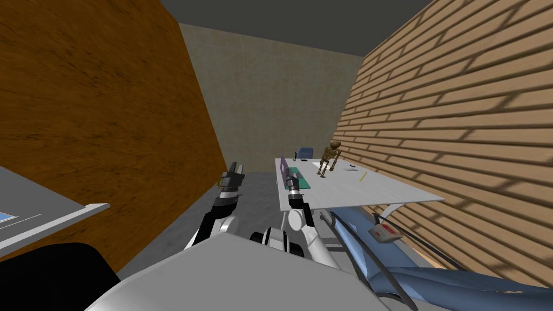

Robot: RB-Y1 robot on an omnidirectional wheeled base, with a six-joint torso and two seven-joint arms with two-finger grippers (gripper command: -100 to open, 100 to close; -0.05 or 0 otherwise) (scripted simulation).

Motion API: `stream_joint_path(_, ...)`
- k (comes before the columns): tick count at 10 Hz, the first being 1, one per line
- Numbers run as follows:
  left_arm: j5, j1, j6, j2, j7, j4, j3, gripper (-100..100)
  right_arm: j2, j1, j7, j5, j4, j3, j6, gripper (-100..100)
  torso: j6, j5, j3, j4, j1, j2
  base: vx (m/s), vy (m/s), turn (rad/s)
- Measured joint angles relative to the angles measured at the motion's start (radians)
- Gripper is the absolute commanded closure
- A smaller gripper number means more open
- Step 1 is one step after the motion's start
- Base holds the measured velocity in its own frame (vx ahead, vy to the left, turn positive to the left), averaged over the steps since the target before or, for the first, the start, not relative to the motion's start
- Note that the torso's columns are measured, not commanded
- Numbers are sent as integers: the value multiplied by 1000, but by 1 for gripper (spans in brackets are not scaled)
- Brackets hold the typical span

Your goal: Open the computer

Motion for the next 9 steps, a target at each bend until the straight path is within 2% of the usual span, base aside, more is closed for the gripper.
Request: stream_joint_path(9, 0, 0, 0, 0, 0, 0, 0, 0, -44, -72, -221, -120, 104, 84, -20, -100, 0, 0, 0, 0, 1, 0, 3, -52, 102)
